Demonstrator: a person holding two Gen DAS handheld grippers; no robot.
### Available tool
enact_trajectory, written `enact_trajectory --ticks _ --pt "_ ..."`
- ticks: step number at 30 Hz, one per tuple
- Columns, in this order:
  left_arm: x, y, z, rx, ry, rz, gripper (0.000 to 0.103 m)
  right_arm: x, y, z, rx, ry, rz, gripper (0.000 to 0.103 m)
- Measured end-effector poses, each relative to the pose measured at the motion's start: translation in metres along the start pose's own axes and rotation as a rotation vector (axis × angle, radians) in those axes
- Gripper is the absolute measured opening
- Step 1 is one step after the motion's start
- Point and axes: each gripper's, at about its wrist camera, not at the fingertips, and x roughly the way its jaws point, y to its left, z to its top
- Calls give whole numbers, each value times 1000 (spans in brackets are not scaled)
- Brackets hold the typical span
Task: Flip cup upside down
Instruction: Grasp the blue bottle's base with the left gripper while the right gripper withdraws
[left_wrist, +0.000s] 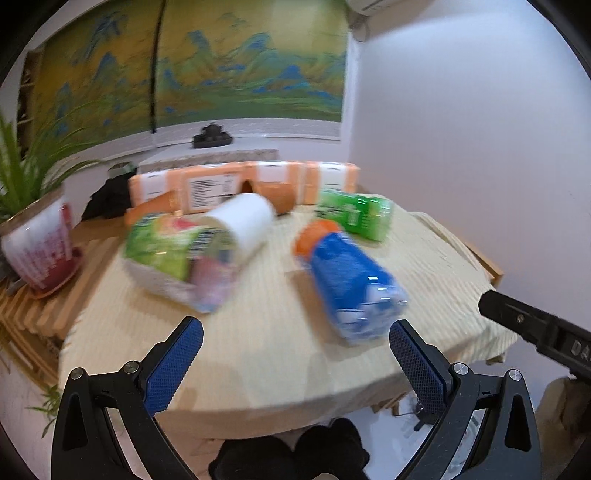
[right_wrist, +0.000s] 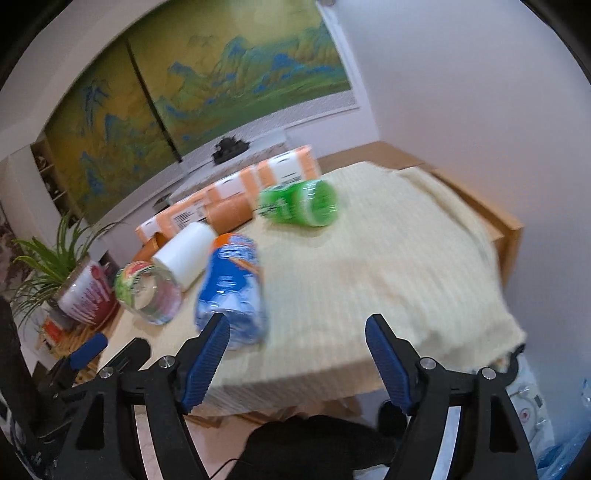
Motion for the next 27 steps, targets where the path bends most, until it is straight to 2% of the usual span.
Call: enact_trajectory --ticks 4,9,15,20,27 --pt "20 -32 -3 19 -16 4 102 -7 -23 -4 29 -22 -26 73" --pt "45 -58 -6 22 -25 47 102 -8 -43 -8 59 -35 -51 73" --pt "61 -60 -11 35 -32 106 102 -3 -65 -10 96 -25 -54 73" --pt "65 -66 -10 54 -72 137 102 0 -74 -11 106 -19 -56 73" --pt "66 -70 -9 83 -76 132 86 0 -78 -10 113 -26 -58 73"
